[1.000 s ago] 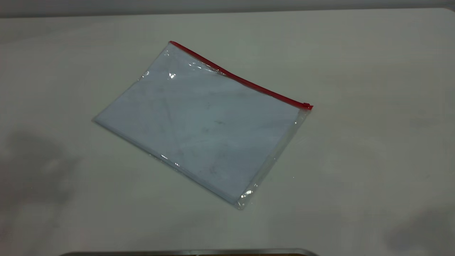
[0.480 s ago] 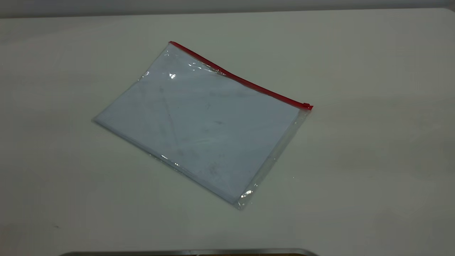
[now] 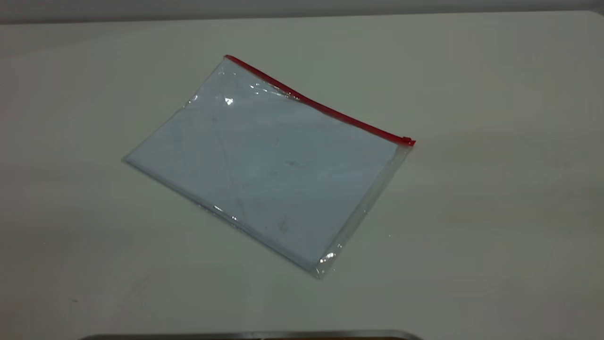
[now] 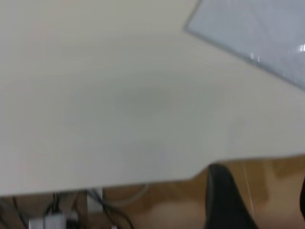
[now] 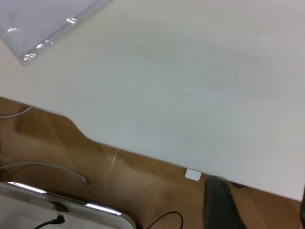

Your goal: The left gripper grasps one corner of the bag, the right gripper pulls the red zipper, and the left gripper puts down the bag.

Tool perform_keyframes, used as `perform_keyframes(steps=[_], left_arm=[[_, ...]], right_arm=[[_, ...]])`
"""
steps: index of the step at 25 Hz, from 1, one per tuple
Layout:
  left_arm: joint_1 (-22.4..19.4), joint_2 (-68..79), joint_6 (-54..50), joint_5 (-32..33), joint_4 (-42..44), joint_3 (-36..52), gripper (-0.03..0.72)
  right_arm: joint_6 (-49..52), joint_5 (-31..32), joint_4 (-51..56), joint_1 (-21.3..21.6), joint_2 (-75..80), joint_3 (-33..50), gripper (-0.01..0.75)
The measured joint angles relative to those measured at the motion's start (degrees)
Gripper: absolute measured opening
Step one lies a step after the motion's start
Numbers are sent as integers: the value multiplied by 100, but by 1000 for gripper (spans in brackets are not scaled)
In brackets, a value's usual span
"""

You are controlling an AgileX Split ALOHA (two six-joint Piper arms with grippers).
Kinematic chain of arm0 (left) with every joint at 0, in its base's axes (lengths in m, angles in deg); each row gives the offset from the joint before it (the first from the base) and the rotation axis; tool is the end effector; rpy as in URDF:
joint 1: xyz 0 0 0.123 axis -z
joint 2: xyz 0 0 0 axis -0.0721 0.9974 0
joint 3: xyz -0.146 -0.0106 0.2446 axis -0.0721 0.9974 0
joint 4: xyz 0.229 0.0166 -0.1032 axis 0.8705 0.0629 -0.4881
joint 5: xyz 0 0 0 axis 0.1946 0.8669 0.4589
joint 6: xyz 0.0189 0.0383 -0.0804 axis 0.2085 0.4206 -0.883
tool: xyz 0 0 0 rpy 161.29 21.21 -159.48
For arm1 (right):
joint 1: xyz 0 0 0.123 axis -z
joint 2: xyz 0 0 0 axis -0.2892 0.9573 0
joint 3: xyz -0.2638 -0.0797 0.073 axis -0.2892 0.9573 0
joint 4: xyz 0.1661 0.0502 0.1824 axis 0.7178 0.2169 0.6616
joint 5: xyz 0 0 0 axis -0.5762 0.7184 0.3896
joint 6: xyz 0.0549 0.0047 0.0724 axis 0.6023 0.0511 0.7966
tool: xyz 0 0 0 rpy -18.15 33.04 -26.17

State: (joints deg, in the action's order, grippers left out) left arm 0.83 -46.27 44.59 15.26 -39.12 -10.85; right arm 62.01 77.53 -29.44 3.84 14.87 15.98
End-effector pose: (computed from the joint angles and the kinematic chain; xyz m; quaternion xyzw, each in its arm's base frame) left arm 0.0057 -0.0104 0.2680 0.0256 0.8952 -0.0273 0.4441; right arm 0.0477 0.0137 0.2592 -0.1354 0.9385 0.0417 0.3149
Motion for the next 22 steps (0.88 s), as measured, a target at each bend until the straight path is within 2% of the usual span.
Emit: perform_keyframes(steps=[3, 10, 15, 22], left_arm=[[0, -353, 0, -7, 0, 0, 445], [0, -610, -7, -7, 0, 4, 445], [0, -610, -9, -7, 0, 6, 445], [0, -610, -9, -7, 0, 6, 445]], right_arm=[[-1, 0, 0, 23, -103, 0, 436], [-1, 18, 5, 684, -1415, 10, 435], [-1, 80, 5, 730, -2272, 10, 435], [-1, 101, 5, 732, -2285, 10, 435]])
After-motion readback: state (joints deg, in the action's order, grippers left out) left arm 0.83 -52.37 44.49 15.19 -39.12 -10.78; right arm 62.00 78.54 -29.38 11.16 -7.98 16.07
